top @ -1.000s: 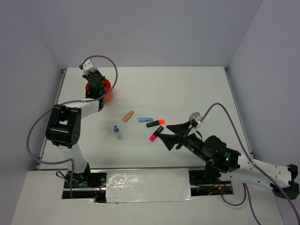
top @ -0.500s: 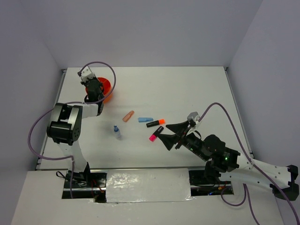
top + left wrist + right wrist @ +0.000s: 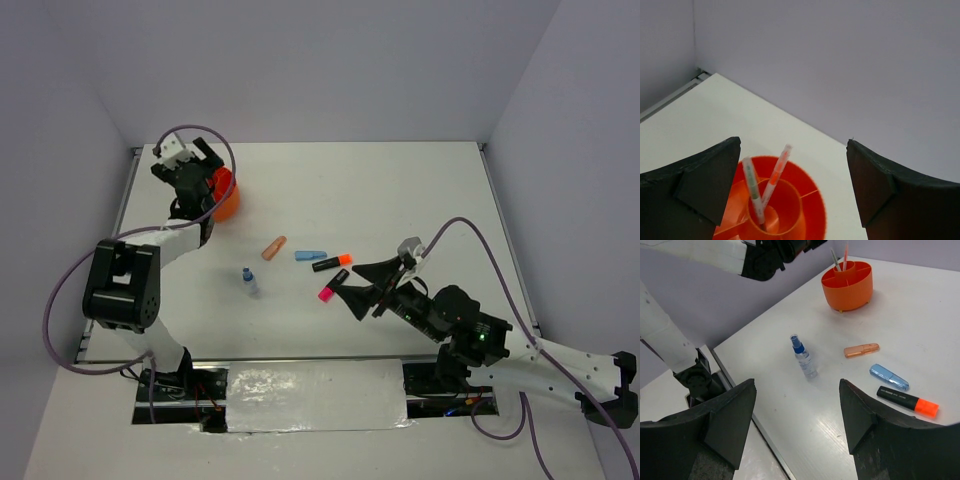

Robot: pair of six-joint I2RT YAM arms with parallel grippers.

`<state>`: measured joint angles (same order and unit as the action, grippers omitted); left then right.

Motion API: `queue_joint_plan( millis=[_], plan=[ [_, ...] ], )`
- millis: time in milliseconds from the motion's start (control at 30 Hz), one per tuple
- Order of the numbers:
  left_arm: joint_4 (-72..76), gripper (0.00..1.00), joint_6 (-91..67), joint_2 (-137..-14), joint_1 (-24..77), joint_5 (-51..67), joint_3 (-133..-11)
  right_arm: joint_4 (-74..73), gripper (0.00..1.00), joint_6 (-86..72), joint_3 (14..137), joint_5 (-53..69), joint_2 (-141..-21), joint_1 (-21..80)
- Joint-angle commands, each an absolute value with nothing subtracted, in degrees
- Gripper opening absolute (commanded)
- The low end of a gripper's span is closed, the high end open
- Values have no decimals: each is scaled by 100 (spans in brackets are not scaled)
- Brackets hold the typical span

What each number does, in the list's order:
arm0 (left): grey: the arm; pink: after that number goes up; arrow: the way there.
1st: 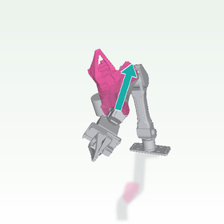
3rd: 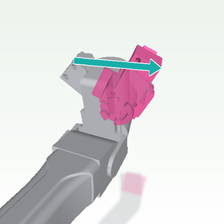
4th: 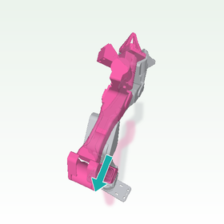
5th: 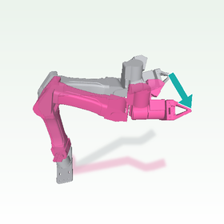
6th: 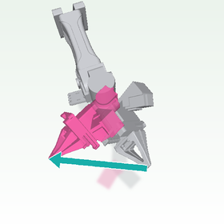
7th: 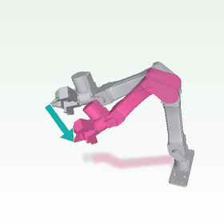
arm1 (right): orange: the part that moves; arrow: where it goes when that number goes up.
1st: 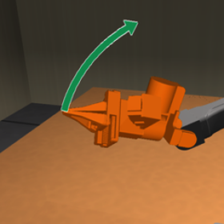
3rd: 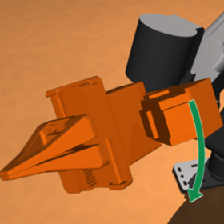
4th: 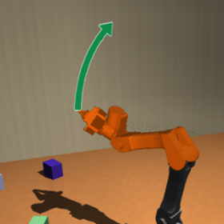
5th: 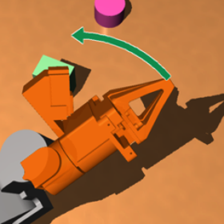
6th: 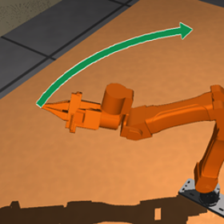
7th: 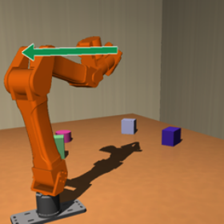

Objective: Sort the stationery into containers
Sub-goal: Place the pen in the storage box, then pick up the stationery from the center of the board.

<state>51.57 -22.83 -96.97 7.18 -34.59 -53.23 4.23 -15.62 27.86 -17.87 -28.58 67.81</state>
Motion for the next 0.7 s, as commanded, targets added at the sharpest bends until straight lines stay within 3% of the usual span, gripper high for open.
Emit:
queue_joint_plan(
  millis=[0,233,267,400,667],
  plan=[
    [4442,99,-2557,-9124,817,-3139,-5922,519,74,-1573,3076,-1810,-2795,6741],
    [-30,99,-1610,-9474,1633,-1417,-8583,-350,75,-1599,3568,-2110,-2918,6443],
    [-1018,99,-1495,-9579,1765,-1398,-8743,-630,75,-1626,3629,-2066,-2927,6399],
    [-2457,99,-1196,-10002,2477,-1388,-8948,-1300,78,-1775,3911,-1978,-2936,6311],
    [-2233,99,-1205,-10098,2848,-1082,-7752,-1836,80,-2100,3911,-1820,-2567,6310]
  ],
)
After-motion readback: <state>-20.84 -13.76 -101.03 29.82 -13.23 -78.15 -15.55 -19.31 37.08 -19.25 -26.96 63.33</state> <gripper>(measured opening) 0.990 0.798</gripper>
